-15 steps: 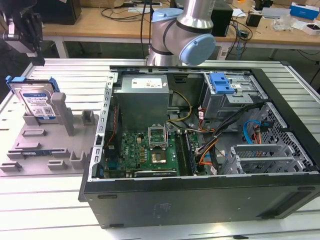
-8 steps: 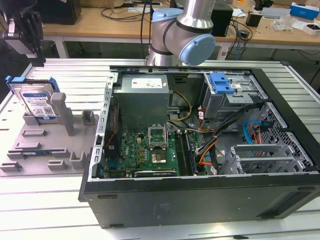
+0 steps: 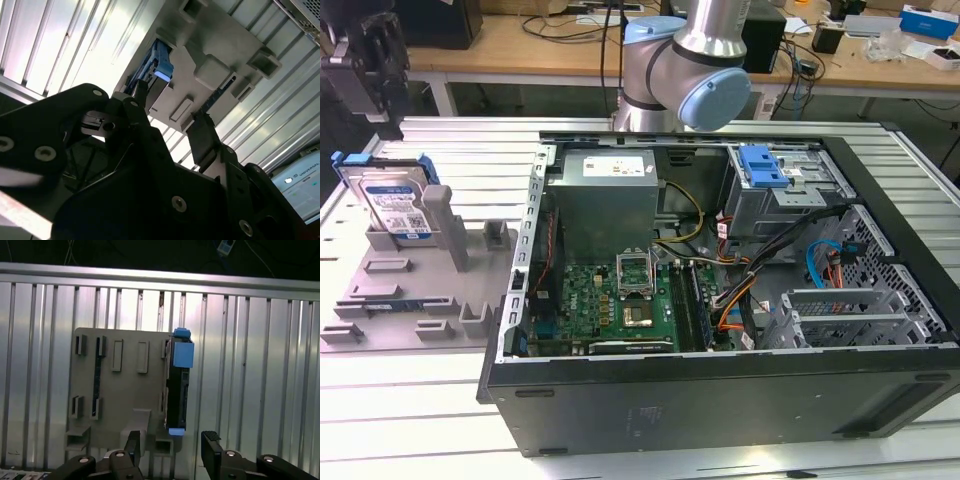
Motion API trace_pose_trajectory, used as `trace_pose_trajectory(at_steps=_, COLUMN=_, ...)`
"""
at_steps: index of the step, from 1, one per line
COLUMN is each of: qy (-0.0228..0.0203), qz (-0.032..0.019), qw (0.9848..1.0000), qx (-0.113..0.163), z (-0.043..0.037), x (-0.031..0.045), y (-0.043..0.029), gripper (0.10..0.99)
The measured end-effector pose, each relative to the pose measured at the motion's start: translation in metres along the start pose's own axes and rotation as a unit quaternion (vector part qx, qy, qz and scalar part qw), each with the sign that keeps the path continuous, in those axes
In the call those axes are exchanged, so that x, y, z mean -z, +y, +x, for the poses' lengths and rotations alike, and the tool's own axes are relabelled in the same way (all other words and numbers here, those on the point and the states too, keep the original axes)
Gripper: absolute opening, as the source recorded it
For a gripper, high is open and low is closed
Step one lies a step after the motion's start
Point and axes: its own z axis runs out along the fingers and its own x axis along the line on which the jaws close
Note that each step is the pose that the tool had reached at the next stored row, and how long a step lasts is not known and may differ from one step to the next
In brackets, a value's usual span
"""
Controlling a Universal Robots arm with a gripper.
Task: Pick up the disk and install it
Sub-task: 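Pick up the disk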
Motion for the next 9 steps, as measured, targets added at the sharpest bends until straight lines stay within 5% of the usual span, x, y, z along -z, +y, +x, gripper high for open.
trace_pose_trajectory(at_steps=9, qy=-0.0001, qz=0.0007, qw=0.9999, qx=-0.01, z=-0.0053, x=-0.0001, y=0.0043, gripper=0.6)
